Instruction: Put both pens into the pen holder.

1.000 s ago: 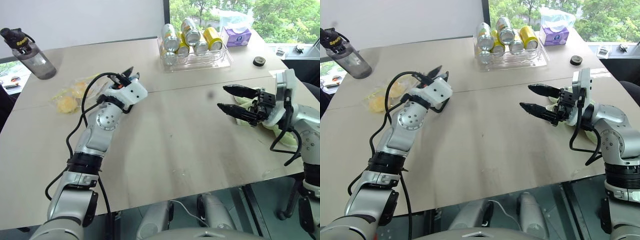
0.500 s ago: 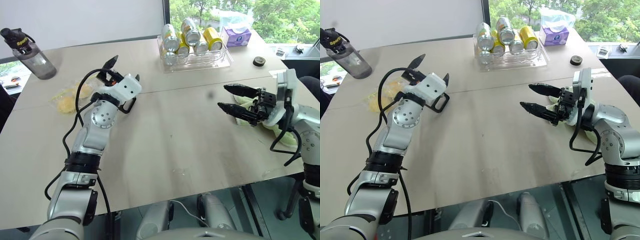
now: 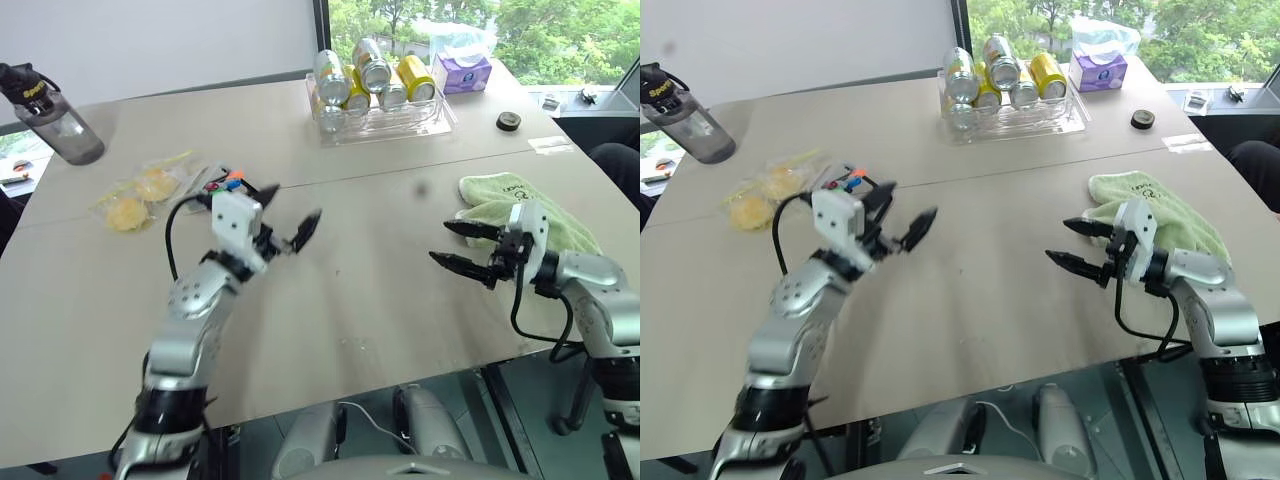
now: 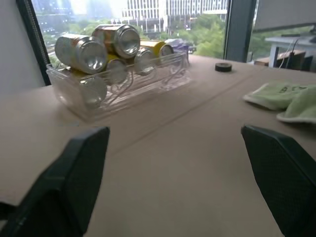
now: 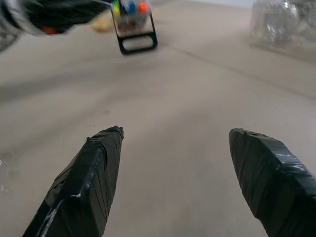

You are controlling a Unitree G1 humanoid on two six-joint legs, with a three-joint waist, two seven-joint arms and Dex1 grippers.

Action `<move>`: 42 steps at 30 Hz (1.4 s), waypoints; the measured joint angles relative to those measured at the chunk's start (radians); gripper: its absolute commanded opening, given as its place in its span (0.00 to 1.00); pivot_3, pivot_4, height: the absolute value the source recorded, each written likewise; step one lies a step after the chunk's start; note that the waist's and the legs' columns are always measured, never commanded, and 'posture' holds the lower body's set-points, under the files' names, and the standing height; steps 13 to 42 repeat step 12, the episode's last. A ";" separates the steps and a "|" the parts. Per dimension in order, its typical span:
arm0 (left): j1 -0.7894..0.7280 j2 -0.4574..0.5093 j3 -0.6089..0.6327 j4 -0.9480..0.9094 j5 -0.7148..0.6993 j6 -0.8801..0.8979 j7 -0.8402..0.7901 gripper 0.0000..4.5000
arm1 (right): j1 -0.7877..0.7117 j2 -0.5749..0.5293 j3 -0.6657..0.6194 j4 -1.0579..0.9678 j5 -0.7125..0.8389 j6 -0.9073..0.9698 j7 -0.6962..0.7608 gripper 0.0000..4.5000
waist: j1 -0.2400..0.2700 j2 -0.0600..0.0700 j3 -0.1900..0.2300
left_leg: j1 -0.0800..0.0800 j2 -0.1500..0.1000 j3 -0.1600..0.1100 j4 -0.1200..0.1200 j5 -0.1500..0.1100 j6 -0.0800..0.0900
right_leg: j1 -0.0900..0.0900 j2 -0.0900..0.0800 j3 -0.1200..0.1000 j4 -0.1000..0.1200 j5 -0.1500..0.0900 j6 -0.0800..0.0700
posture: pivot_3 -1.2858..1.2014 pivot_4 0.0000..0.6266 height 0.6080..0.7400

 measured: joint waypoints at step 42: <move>0.395 0.057 0.034 -0.132 -0.002 0.116 -0.005 0.98 | 0.088 0.043 0.001 0.120 -0.089 -0.156 -0.017 0.81 | 0.016 0.001 0.000 | 0.016 0.001 0.002 -0.003 -0.001 0.001 | 0.016 0.001 0.002 -0.004 0.000 0.000 | 0.52 0.24 0.99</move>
